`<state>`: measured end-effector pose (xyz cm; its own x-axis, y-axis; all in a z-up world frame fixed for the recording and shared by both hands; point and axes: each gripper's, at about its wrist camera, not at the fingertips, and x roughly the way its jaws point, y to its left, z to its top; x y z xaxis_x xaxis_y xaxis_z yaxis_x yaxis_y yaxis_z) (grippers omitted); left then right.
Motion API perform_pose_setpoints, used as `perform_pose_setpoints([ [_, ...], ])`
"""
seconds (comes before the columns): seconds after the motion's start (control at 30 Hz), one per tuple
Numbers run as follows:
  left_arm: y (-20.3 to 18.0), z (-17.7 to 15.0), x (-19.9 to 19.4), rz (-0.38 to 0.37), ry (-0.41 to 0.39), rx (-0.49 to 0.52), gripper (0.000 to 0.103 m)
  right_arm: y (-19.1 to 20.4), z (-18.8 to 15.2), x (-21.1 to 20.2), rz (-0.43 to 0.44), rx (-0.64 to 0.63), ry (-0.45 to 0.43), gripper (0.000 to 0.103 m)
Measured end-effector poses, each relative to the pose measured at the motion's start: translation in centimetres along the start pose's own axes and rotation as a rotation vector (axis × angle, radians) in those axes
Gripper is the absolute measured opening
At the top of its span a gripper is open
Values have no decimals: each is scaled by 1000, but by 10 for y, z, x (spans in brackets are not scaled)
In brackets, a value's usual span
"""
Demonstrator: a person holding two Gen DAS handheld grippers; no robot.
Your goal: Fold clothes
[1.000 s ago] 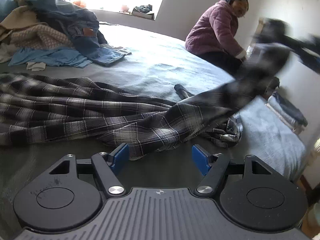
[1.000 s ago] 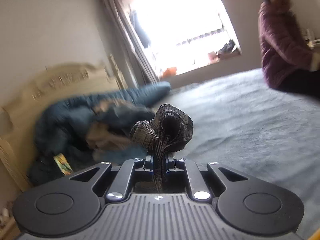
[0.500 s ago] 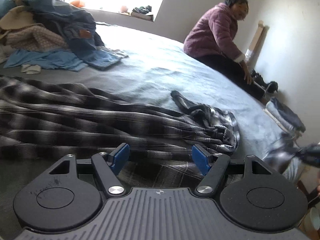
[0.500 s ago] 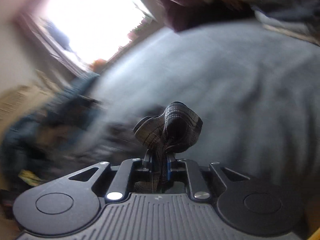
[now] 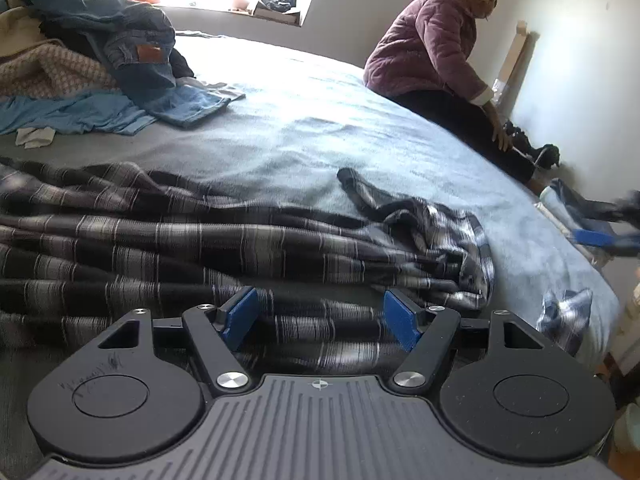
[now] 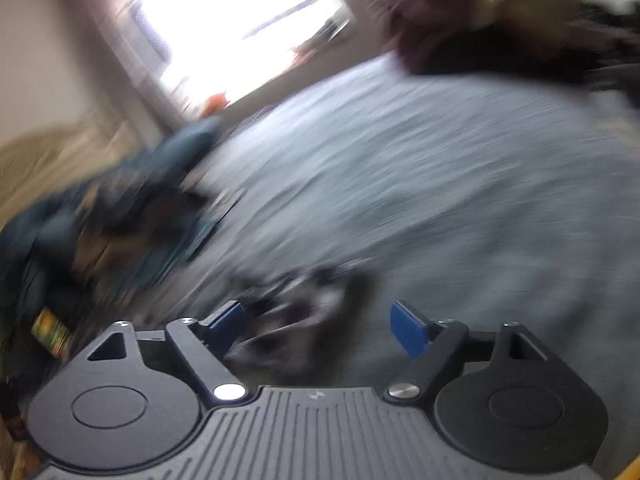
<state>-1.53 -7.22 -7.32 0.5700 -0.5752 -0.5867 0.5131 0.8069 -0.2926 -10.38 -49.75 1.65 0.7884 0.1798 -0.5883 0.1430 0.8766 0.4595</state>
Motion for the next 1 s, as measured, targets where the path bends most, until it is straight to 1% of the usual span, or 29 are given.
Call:
perform_pose_setpoints([
  [0.07, 0, 2, 2, 0, -6, 8, 70, 20, 13, 52, -11, -55, 103, 87],
  [0.13, -1, 4, 4, 1, -12, 16, 70, 34, 22, 103, -97, -81, 201, 87],
  [0.17, -1, 4, 5, -1, -15, 20, 70, 37, 22, 120, -146, -89, 236, 87],
  [0.27, -1, 3, 7, -17, -29, 36, 70, 34, 22, 140, -245, -37, 300, 87],
  [0.4, 0, 2, 18, -35, -33, 66, 70, 33, 20, 136, -286, 25, 316, 88],
  [0.47, 1, 0, 23, -45, -25, 67, 70, 30, 18, 147, -311, 80, 373, 89],
  [0.5, 2, -1, 24, -51, -22, 67, 70, 31, 13, 154, -313, 105, 401, 89],
  [0.57, 3, -3, 24, -54, -20, 63, 70, 40, 6, 166, -267, 127, 446, 91],
  [0.63, 4, -6, 24, -54, -20, 59, 70, 58, 1, 177, -245, 104, 447, 94],
  [0.73, 5, -6, 20, -48, -23, 52, 70, 86, -4, 191, -149, 50, 453, 94],
  [0.8, 6, -7, 18, -38, -23, 48, 70, 99, -9, 200, -160, -5, 432, 91],
  [0.83, 6, -7, 17, -35, -23, 45, 70, 104, -12, 204, -173, -38, 416, 84],
  [0.87, 6, -7, 17, -33, -24, 42, 70, 107, -15, 207, -189, -71, 394, 79],
  [0.9, 6, -6, 17, -30, -26, 39, 70, 109, -15, 206, -195, -98, 371, 70],
  [0.93, 6, -6, 17, -28, -28, 36, 70, 110, -15, 206, -200, -125, 347, 55],
  [0.97, 6, -6, 17, -26, -29, 34, 70, 111, -14, 206, -201, -148, 325, 30],
  [1.0, 5, -5, 18, -24, -31, 30, 70, 110, -9, 203, -178, -147, 307, 23],
])
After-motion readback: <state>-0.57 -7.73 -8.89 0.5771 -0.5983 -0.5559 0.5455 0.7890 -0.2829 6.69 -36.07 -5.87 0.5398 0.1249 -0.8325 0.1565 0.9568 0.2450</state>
